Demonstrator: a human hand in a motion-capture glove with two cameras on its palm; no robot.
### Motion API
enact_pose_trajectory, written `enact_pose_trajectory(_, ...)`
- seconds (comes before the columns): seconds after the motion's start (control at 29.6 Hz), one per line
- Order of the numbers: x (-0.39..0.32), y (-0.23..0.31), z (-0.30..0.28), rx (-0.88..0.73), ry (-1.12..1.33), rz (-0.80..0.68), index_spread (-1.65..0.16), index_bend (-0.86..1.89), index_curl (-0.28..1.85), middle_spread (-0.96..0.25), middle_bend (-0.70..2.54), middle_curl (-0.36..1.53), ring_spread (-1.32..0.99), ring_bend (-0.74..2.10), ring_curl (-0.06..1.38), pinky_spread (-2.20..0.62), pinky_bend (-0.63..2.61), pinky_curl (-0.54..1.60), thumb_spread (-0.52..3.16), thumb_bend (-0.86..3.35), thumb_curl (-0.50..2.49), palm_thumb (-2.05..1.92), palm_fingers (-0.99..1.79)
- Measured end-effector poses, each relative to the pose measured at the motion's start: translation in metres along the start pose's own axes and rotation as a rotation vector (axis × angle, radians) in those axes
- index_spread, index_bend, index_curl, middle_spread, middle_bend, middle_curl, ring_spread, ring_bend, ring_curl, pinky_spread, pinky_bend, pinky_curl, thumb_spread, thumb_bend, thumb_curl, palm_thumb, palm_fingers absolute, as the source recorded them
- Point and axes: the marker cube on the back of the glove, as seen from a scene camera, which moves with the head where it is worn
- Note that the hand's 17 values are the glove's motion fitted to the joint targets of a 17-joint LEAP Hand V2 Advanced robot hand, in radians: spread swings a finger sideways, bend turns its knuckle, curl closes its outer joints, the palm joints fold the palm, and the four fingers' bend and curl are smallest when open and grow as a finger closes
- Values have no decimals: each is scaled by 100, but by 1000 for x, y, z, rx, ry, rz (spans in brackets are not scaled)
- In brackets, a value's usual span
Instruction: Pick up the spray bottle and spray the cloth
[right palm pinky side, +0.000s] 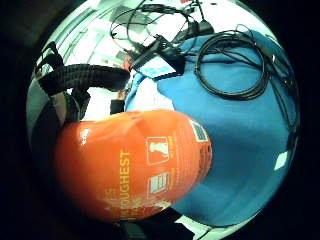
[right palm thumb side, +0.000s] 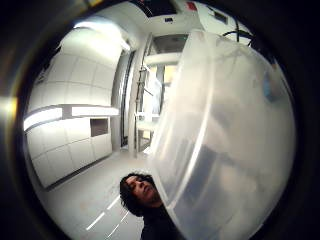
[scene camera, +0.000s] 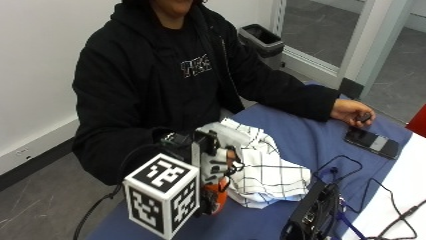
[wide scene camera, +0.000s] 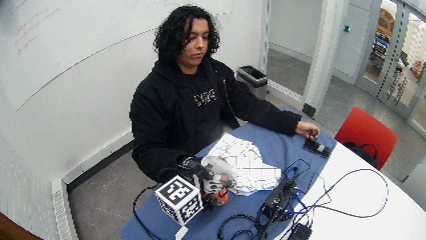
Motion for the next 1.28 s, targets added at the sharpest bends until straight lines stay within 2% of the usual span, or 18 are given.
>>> enact_pose_trajectory(0.14, -30, 5, 11, -254, 101, 115, -26, 33, 55, -18, 65, 59, -20, 73, 52, -25, 40, 45, 49, -1, 68, 105, 128)
enact_pose_trajectory(0.27, -42, 7, 27, -523, 176, 312, -26, 32, 57, -17, 65, 60, -20, 73, 53, -25, 41, 46, 48, -1, 70, 105, 127)
enact_pose_trajectory(0.47, -36, 11, 53, -760, 348, 592, -26, 29, 58, -17, 65, 61, -20, 73, 53, -24, 42, 46, 51, -1, 73, 106, 124)
enact_pose_trajectory(0.64, -17, -2, 87, -860, 520, 764, -26, 27, 60, -17, 64, 62, -20, 73, 53, -24, 43, 47, 53, -1, 76, 106, 123)
enact_pose_trajectory(0.78, 2, 23, 91, -1002, 623, 867, -27, 25, 60, -17, 64, 63, -20, 73, 54, -23, 42, 47, 56, -1, 77, 106, 122)
enact_pose_trajectory(1.01, 35, 42, 114, -1137, 684, 954, -27, 21, 62, -18, 63, 63, -20, 73, 54, -23, 43, 47, 60, -1, 80, 106, 122)
enact_pose_trajectory(1.28, 43, 45, 122, -1168, 722, 974, -27, 18, 63, -18, 62, 64, -20, 73, 54, -23, 42, 47, 65, -1, 83, 106, 121)
